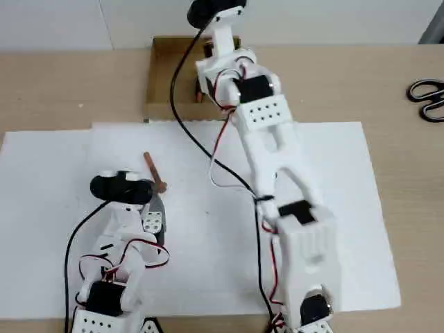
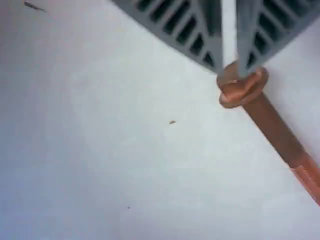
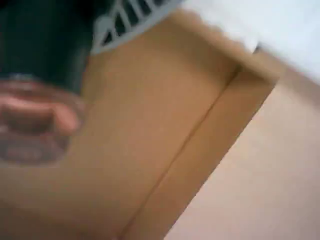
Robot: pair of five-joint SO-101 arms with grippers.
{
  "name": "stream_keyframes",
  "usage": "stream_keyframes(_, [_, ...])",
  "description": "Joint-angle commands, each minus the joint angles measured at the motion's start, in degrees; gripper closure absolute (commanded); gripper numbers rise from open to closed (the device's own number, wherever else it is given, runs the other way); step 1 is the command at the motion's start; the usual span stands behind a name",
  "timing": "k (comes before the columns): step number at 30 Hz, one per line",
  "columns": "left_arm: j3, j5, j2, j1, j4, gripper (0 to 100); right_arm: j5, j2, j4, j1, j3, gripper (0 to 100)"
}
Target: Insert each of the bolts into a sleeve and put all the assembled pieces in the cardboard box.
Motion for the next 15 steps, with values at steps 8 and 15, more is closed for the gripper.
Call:
stream_keyframes(8, [-0.22,0.09,-0.53,0.00,0.35,99,2.46,21.32,-1.45,-2.95,-30.86,99.5])
stream_keyframes(15, [-0.22,0.09,-0.53,0.00,0.35,99,8.44,25.71,5.58,-4.35,-36.04,89.8])
